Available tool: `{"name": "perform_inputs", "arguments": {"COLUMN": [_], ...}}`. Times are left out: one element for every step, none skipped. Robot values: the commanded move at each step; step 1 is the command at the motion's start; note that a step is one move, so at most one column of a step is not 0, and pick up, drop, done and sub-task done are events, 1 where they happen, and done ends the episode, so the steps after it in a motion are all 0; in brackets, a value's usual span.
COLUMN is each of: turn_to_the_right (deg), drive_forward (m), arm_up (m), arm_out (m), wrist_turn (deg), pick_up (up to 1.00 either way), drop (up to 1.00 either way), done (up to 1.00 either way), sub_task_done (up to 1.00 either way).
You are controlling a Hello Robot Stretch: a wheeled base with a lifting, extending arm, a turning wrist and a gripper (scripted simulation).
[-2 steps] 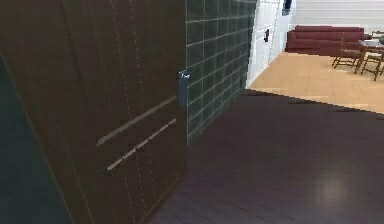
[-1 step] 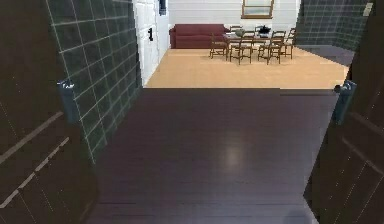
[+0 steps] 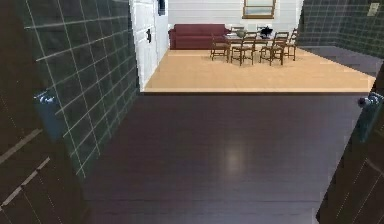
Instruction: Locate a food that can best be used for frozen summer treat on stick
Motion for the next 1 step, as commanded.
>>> {"name": "perform_inputs", "arguments": {"turn_to_the_right": [6.0], "drive_forward": [0.0], "arm_up": [0.0], "arm_out": [0.0], "wrist_turn": [0.0], "pick_up": [0.0], "drop": [0.0], "done": [0.0], "sub_task_done": [0.0]}}
